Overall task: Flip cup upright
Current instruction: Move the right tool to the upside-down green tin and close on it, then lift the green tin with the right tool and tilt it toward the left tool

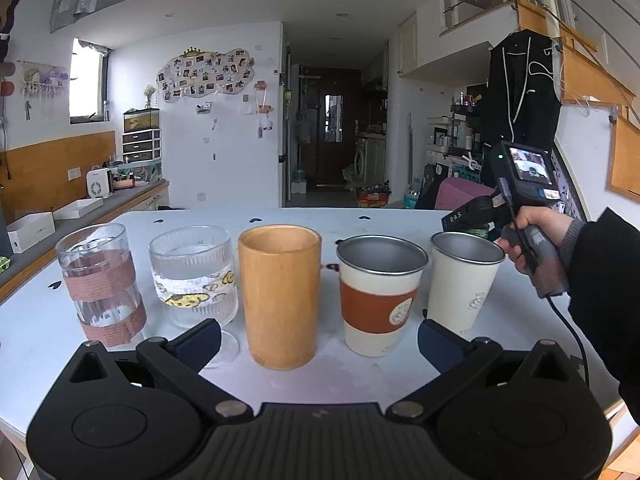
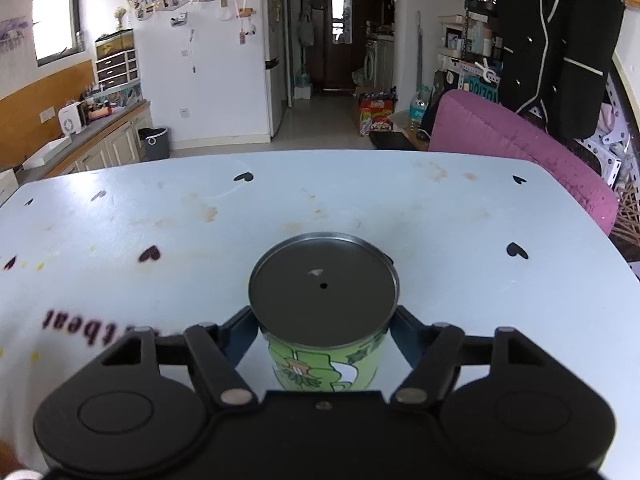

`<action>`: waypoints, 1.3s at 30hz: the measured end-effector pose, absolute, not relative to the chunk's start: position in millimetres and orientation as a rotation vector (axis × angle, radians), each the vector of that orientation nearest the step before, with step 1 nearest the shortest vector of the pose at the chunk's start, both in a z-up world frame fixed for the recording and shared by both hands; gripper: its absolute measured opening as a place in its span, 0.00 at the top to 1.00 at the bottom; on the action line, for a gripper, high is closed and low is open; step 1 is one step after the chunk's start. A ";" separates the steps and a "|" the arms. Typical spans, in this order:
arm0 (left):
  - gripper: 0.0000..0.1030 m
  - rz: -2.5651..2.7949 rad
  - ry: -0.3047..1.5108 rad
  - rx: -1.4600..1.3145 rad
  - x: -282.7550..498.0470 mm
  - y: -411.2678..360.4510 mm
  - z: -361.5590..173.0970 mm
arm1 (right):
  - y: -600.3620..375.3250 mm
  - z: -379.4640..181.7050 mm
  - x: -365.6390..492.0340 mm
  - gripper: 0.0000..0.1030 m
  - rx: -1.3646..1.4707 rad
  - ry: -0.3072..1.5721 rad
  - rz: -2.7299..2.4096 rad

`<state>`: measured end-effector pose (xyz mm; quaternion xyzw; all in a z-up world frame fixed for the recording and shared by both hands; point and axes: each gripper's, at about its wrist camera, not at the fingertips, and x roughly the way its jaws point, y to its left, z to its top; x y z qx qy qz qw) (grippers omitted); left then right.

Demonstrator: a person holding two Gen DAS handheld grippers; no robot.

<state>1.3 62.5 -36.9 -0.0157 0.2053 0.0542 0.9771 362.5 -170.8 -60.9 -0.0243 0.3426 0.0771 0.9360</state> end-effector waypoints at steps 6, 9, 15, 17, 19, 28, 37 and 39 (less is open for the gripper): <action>0.00 0.068 0.420 -0.017 3.3 49.6 -38.4 | -193.7 -59.3 328.7 0.29 -0.076 0.704 0.158; 0.00 0.032 0.429 -0.015 6.3 40.3 -40.7 | -212.9 -59.6 304.7 0.29 -0.081 0.701 0.154; 0.00 -0.081 0.461 0.014 12.4 14.3 -52.0 | -242.8 -59.4 244.9 0.29 -0.098 0.700 0.196; 0.00 -0.127 0.466 0.013 15.4 6.5 -57.0 | -247.8 -59.5 225.5 0.29 -0.111 0.697 0.213; 0.00 -0.182 0.479 0.012 20.4 -1.4 -62.4 | -251.3 -59.1 206.3 0.29 -0.123 0.695 0.239; 0.00 -0.369 0.525 0.036 40.2 -33.6 -87.2 | -242.2 -56.5 145.1 0.29 -0.198 0.691 0.409; 0.00 -0.434 0.494 0.022 62.3 -56.5 -104.8 | -218.6 -50.2 131.8 0.08 -0.297 0.676 0.480; 0.00 -0.447 0.496 0.026 65.1 -63.0 -109.5 | -216.6 -45.3 134.9 0.08 -0.308 0.675 0.471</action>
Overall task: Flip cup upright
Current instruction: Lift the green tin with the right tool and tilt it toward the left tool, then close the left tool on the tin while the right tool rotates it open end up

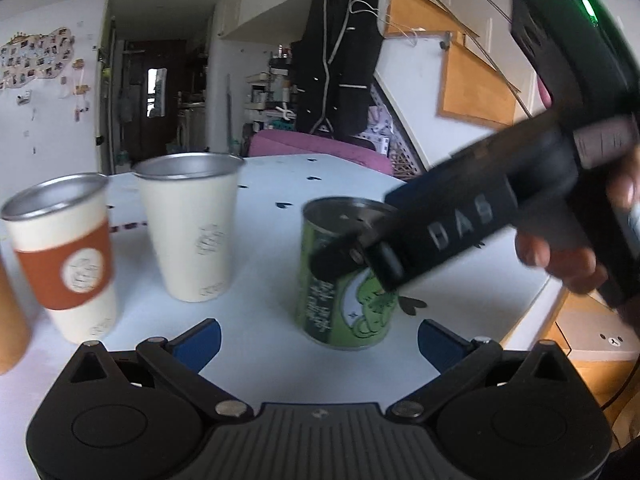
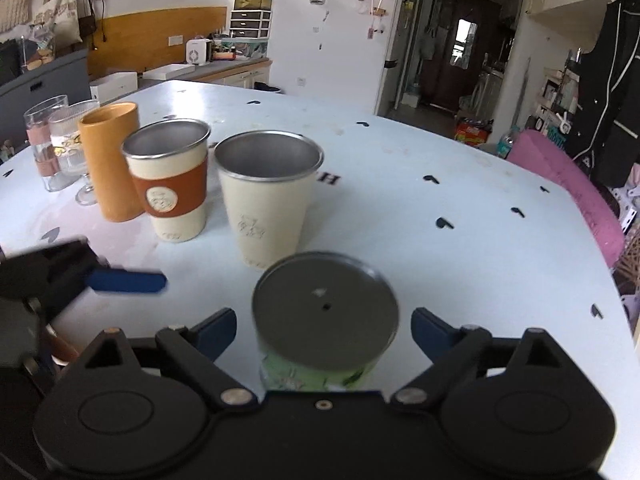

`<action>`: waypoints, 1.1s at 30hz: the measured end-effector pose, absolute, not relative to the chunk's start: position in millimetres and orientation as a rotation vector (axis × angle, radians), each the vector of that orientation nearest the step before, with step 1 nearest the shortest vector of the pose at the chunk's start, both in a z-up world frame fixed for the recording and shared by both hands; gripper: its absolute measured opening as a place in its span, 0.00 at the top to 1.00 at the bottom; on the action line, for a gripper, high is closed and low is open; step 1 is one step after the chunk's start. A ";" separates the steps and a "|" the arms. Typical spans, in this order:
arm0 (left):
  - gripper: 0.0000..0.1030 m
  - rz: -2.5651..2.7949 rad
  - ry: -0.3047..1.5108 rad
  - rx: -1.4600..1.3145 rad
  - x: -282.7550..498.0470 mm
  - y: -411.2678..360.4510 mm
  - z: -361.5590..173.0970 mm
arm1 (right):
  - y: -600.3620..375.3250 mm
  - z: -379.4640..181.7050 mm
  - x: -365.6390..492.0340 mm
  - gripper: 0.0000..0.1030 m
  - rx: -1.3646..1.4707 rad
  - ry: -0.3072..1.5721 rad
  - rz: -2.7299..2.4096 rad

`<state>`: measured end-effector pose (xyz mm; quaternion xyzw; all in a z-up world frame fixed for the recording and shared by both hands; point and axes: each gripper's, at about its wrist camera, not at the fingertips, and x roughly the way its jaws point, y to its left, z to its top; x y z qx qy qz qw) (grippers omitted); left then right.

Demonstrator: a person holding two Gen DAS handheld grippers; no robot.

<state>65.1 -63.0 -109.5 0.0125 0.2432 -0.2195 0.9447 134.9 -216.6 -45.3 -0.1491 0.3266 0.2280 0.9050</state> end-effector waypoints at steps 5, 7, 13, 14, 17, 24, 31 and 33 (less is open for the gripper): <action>0.00 -0.462 0.505 0.058 68.2 -76.0 -117.5 | -218.8 -42.9 146.5 0.20 -0.303 0.717 0.486; 0.00 -0.454 0.505 0.068 69.2 -77.8 -118.7 | -220.3 -44.8 148.4 0.25 -0.298 0.730 0.499; 0.00 -0.442 0.502 0.019 75.8 -76.2 -119.7 | -219.7 -44.4 139.1 0.26 -0.314 0.712 0.511; 0.00 -0.437 0.504 0.014 76.6 -76.2 -120.8 | -219.6 -43.4 135.5 0.26 -0.311 0.706 0.522; 0.00 -0.401 0.513 0.024 77.3 -75.1 -123.8 | -217.5 -40.3 124.5 0.26 -0.309 0.679 0.551; 0.00 -0.340 0.525 -0.018 78.2 -57.7 -126.4 | -216.9 -34.9 103.5 0.26 -0.304 0.626 0.605; 0.00 -0.269 0.516 -0.028 73.9 -39.1 -124.7 | -216.5 -34.9 90.0 0.26 -0.315 0.600 0.651; 0.00 -0.242 0.516 -0.031 75.2 -33.7 -124.0 | -216.8 -38.7 88.5 0.26 -0.330 0.597 0.637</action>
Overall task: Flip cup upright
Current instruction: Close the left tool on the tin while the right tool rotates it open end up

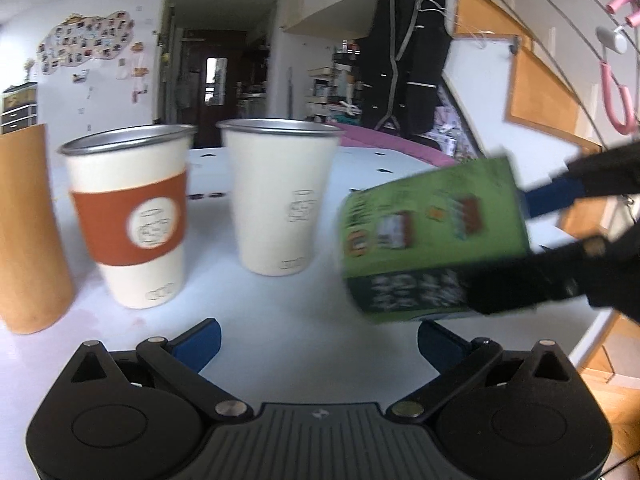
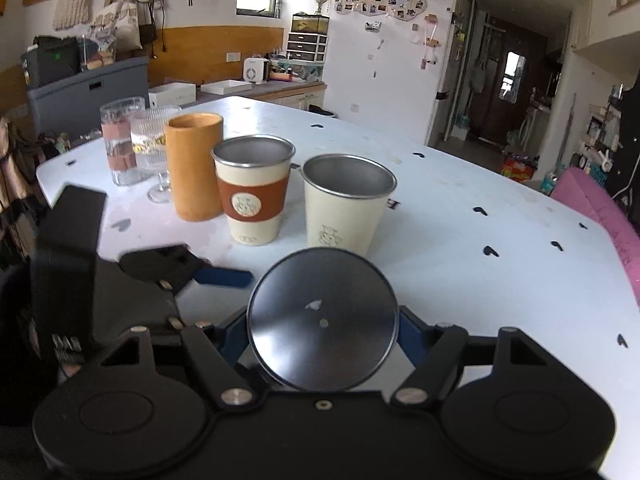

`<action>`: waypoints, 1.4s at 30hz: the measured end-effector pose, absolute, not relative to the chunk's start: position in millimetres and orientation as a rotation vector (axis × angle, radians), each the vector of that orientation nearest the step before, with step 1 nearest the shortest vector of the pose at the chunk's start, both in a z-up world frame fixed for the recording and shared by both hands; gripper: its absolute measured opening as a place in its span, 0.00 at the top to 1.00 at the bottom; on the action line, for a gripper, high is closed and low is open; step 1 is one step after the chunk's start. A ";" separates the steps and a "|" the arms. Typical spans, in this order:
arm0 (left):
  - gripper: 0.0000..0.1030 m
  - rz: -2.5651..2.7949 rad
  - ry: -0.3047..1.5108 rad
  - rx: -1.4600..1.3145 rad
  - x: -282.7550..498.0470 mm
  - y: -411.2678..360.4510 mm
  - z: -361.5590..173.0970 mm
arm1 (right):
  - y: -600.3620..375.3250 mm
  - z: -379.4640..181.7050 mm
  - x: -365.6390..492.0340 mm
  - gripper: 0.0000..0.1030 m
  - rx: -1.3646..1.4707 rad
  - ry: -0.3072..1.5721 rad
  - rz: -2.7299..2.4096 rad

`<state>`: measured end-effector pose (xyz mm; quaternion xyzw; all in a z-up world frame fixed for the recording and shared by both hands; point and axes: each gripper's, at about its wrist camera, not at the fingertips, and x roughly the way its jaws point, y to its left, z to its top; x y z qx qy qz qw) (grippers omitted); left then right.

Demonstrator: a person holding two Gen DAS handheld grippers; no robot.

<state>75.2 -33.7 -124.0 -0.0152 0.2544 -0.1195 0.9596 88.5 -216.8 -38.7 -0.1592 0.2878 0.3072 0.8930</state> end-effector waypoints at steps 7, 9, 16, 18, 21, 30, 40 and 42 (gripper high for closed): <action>0.00 -0.178 0.506 -0.083 72.5 -8.5 -118.4 | -227.8 -58.4 98.2 0.27 -0.297 0.660 0.605; 0.00 -0.166 0.495 -0.104 70.3 -1.4 -114.8 | -231.5 -62.1 99.6 0.27 -0.280 0.673 0.604; 0.00 -0.299 0.577 -0.377 69.8 23.3 -96.2 | -233.2 -80.5 95.8 0.27 -0.279 0.701 0.572; 0.01 -0.368 0.653 -0.512 78.1 25.9 -96.6 | -232.2 -83.7 91.4 0.27 -0.293 0.678 0.566; 0.02 -0.422 0.734 -0.623 89.0 21.4 -101.2 | -230.6 -84.1 87.9 0.27 -0.304 0.659 0.555; 0.13 -0.493 0.886 -0.888 123.2 -9.9 -123.0 | -223.6 -87.1 80.3 0.27 -0.352 0.617 0.527; 0.15 -0.437 0.870 -0.979 127.2 -13.4 -127.3 | -222.7 -90.7 75.1 0.27 -0.381 0.585 0.493; 0.17 -0.423 0.865 -0.962 127.0 -14.5 -127.0 | -223.5 -90.4 74.6 0.27 -0.379 0.585 0.492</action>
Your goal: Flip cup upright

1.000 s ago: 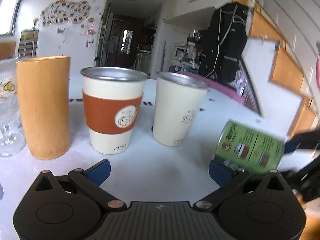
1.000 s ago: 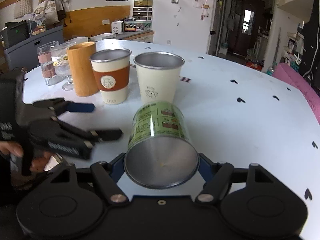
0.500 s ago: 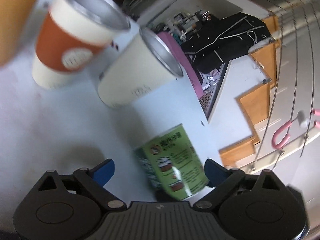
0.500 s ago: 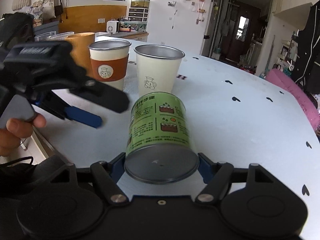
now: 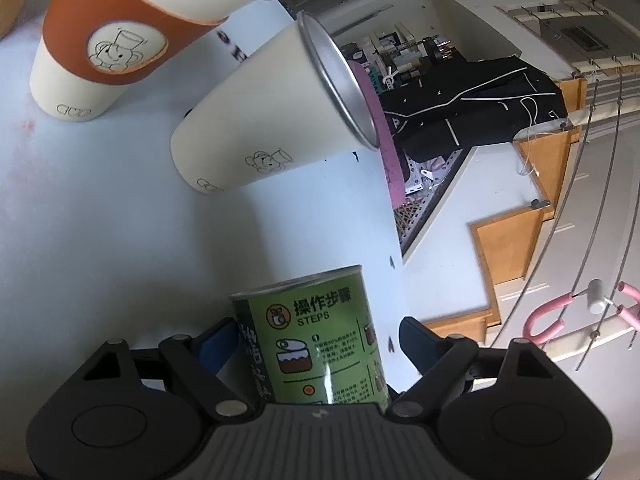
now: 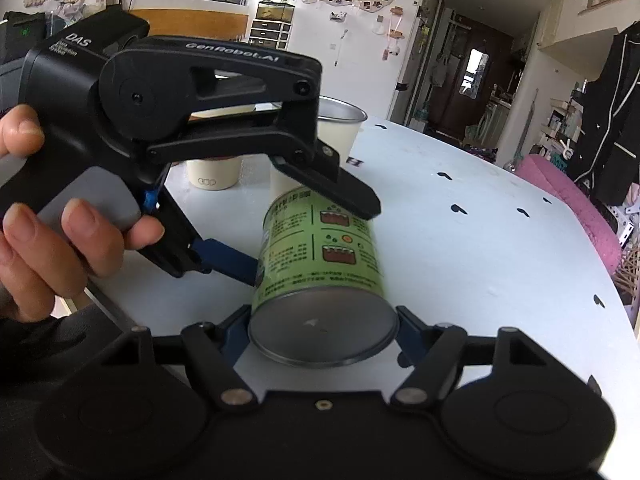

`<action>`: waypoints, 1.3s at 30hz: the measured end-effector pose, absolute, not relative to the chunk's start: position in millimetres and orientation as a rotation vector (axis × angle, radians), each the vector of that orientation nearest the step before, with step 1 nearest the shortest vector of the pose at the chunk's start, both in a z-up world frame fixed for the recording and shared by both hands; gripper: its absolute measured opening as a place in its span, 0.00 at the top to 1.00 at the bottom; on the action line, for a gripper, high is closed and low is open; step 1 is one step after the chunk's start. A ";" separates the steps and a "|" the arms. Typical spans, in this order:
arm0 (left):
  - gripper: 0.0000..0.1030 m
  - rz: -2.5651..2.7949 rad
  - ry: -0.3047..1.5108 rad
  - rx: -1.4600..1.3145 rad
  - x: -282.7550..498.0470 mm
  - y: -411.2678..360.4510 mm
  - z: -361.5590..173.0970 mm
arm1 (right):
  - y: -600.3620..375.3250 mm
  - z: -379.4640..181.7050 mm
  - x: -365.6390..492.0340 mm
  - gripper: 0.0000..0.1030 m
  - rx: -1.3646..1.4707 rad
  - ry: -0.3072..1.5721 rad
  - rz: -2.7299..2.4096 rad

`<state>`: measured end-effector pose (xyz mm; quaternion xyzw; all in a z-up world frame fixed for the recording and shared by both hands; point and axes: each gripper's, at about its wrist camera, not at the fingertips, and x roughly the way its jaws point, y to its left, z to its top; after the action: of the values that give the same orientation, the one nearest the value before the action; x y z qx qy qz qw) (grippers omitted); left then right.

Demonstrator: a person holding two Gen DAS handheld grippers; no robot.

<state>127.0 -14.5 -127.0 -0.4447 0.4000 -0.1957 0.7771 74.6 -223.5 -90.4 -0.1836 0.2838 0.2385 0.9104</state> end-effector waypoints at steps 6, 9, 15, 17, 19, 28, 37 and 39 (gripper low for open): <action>0.23 -0.401 0.831 -0.891 128.4 -15.8 -124.7 | -218.5 -90.3 70.1 0.27 -0.397 0.580 0.485; 0.23 -0.412 0.811 -0.875 127.7 -15.9 -121.1 | -217.2 -90.7 68.3 0.27 -0.395 0.581 0.481; 0.26 -0.454 0.616 -0.653 106.1 -28.8 -88.6 | -215.4 -90.0 68.5 0.27 -0.393 0.574 0.477; 0.26 -0.463 0.562 -0.565 97.5 -38.0 -78.8 | -216.4 -89.9 68.8 0.27 -0.381 0.573 0.470; 0.26 -0.471 0.526 -0.498 90.4 -45.8 -73.0 | -217.8 -90.5 70.6 0.27 -0.365 0.576 0.468; 0.26 -0.469 0.494 -0.279 71.3 -75.8 -67.9 | -226.7 -108.0 77.3 0.27 -0.245 0.597 0.479; 0.26 -0.496 0.528 -0.225 68.8 -82.1 -79.2 | -232.9 -127.7 68.2 0.27 -0.113 0.513 0.433; 0.26 -0.502 0.531 -0.219 66.4 -82.5 -80.4 | -233.0 -128.0 63.8 0.26 -0.120 0.502 0.422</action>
<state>66.4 -82.5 -80.4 -0.1068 0.2590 -0.2451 0.9281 63.8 -233.0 -128.0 -0.0591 0.2465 0.2069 0.9450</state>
